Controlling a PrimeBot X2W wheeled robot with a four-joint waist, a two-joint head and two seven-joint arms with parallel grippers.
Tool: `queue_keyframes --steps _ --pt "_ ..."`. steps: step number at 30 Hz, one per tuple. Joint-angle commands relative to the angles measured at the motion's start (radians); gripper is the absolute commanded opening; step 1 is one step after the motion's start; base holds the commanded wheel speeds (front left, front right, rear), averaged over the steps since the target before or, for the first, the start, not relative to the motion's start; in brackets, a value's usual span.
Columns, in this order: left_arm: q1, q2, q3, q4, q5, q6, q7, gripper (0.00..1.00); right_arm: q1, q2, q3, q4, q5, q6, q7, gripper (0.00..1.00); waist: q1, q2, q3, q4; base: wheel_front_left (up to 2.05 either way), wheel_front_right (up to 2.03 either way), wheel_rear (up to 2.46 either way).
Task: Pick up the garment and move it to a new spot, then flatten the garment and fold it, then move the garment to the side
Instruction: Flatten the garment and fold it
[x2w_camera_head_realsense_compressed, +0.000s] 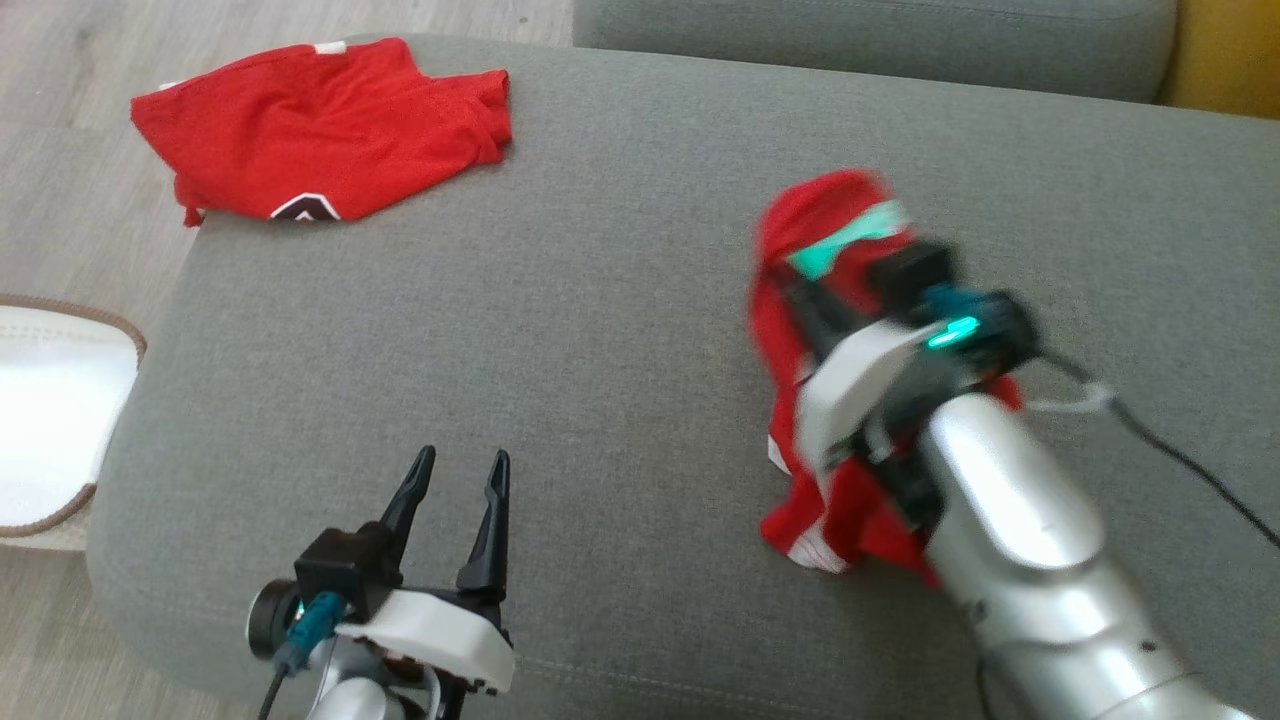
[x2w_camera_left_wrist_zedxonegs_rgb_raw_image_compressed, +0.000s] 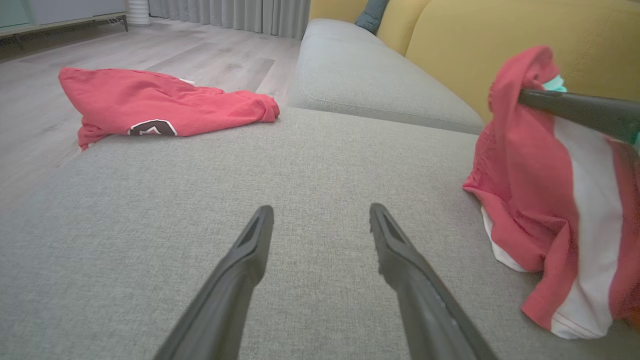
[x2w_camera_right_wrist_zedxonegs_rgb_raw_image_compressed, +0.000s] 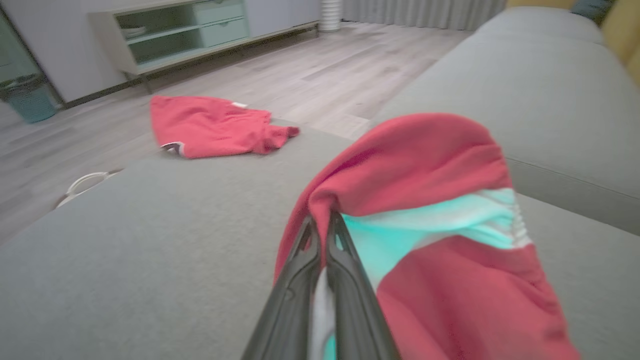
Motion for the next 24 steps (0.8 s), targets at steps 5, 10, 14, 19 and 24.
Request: queue_keyframes --steps 5,10,14,19,24 --pt "-0.051 -0.005 0.028 -0.032 0.005 0.001 -0.012 1.00 0.006 0.010 0.241 -0.061 0.087 -0.001 0.026 0.00 0.0000 0.0000 0.004 0.014 0.00 0.00 0.00" --pt "-0.050 -0.005 0.031 -0.034 0.002 0.006 -0.012 1.00 0.025 0.010 0.360 -0.052 0.124 -0.001 0.024 0.00 0.0000 0.0000 0.009 0.014 0.00 0.00 0.00" --pt "-0.047 -0.005 0.034 -0.032 0.003 0.007 -0.012 1.00 0.030 0.007 0.415 -0.036 0.133 -0.001 -0.020 1.00 0.0000 0.0000 0.006 -0.001 0.00 0.00 0.00" --pt "-0.042 -0.005 0.034 -0.027 0.005 0.005 -0.012 1.00 0.036 0.008 0.448 -0.029 0.157 -0.001 -0.077 1.00 0.0000 0.0000 -0.001 -0.024 0.00 0.00 0.00" --pt "-0.030 -0.005 0.035 -0.023 0.011 0.004 -0.012 1.00 0.048 0.009 0.437 -0.058 0.183 -0.001 -0.146 1.00 0.0000 0.0000 -0.021 -0.057 0.00 0.00 0.00"
